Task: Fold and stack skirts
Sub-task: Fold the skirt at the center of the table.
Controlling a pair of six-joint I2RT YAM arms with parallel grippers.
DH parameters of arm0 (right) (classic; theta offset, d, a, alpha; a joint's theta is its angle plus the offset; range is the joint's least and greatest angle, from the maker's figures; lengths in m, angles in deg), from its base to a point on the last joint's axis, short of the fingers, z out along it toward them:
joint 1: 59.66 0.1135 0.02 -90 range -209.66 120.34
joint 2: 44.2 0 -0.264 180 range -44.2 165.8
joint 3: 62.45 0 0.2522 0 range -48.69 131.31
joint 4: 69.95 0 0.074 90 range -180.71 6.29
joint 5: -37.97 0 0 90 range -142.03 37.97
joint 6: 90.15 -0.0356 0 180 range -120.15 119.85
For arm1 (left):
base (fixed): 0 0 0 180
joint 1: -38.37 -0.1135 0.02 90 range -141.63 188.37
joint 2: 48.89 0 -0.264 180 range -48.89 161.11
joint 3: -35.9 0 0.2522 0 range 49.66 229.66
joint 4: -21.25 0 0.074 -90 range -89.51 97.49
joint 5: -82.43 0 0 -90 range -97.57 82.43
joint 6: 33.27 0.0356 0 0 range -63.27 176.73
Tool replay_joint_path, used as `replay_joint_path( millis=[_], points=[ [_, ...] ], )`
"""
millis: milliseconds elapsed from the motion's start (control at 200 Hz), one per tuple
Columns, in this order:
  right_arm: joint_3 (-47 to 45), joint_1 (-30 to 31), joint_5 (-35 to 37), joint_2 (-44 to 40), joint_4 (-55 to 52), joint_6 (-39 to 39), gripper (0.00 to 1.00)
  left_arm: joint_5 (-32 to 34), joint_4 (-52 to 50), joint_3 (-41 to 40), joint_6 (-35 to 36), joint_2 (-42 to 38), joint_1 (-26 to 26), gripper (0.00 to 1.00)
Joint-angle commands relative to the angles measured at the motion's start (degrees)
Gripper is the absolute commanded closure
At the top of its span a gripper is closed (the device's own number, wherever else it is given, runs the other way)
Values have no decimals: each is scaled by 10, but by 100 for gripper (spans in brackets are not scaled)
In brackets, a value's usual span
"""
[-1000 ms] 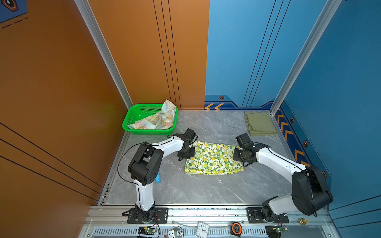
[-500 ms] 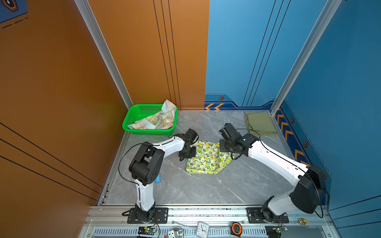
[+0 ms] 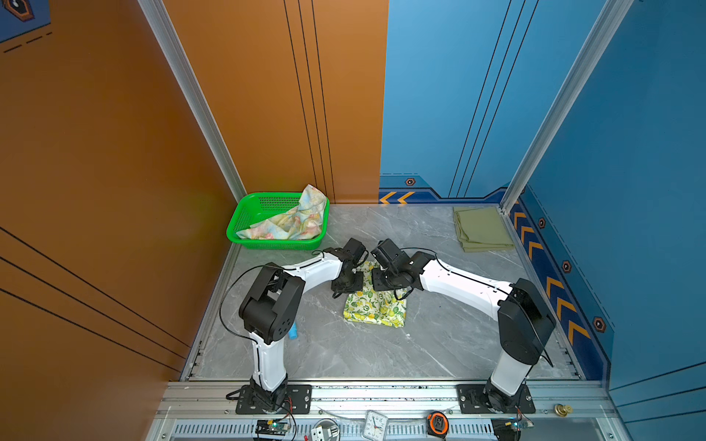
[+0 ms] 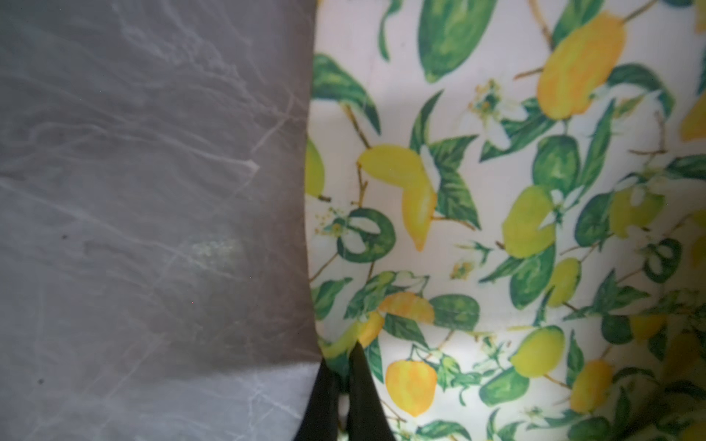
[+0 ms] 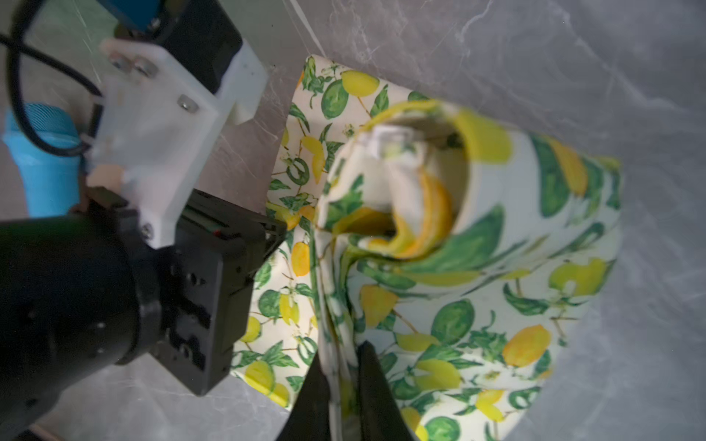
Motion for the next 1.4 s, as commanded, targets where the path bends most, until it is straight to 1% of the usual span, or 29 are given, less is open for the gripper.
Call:
replay_joint_path(
  millis=[0,20,75,160,365,531,746,816,951,1166,1202,1392],
  points=[
    [-23,-16,-62,-17,79,-33,52,-9,-27,-17,-5,26,5,97],
    [-29,-19,-64,-23,86,-37,48,-10,-27,-17,-5,24,5,97],
    [-43,-26,-54,-39,95,-43,40,-11,-27,-17,-6,24,5,97],
    [-61,-32,-29,-62,93,-41,36,-16,-26,-17,-7,24,3,98],
    [-100,-36,23,-100,75,-27,35,-31,-22,-20,-15,27,-4,98],
    [-136,-33,67,-127,67,-21,35,-46,-6,-34,-31,15,-8,98],
    [-136,-27,104,-130,47,-30,35,-111,58,-73,-86,-6,-15,98],
    [-133,-21,111,-121,47,-40,36,-140,87,-89,-107,-13,-21,97],
    [-106,4,126,-87,33,-51,37,-163,114,-107,-133,-28,-33,97],
    [-45,37,143,-13,4,-54,39,-182,150,-119,-167,-39,-44,97],
    [-34,41,150,-3,-1,-53,40,-185,162,-141,-175,-43,-45,97],
    [14,47,164,49,-28,-50,40,-202,207,-166,-205,-54,-46,97]
  ],
)
